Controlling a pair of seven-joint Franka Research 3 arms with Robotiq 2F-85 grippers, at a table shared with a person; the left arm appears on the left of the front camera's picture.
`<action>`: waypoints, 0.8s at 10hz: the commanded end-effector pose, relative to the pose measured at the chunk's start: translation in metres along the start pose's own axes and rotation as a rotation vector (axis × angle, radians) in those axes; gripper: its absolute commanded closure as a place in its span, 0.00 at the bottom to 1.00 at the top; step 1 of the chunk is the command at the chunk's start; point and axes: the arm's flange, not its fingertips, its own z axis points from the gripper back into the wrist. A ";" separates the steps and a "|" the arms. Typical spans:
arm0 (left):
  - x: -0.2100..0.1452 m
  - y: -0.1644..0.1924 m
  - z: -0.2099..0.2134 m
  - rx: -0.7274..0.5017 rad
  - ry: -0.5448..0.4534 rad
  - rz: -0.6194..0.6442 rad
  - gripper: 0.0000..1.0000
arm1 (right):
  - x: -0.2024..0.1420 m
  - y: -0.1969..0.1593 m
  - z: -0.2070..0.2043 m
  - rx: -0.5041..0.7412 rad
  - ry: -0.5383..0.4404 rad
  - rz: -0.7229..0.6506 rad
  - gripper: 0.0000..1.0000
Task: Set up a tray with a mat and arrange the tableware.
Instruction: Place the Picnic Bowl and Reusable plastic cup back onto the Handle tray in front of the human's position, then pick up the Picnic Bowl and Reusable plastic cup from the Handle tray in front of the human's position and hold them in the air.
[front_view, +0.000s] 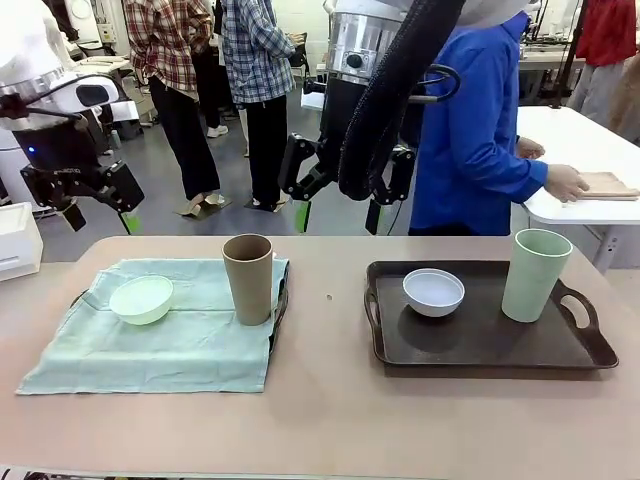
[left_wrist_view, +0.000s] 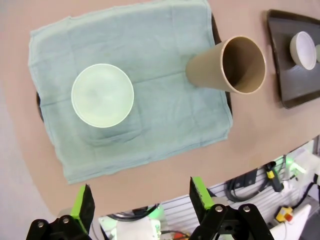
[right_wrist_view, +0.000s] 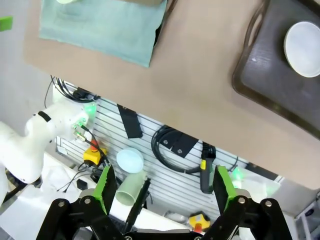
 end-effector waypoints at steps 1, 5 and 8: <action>0.000 0.000 0.000 0.000 -0.002 -0.014 0.00 | -0.009 -0.005 -0.007 0.018 -0.031 0.017 0.00; 0.000 0.000 0.000 0.000 -0.002 -0.014 0.00 | -0.009 -0.005 -0.007 0.018 -0.031 0.017 0.00; 0.000 0.000 0.000 0.000 -0.002 -0.014 0.00 | -0.009 -0.005 -0.007 0.018 -0.031 0.017 0.00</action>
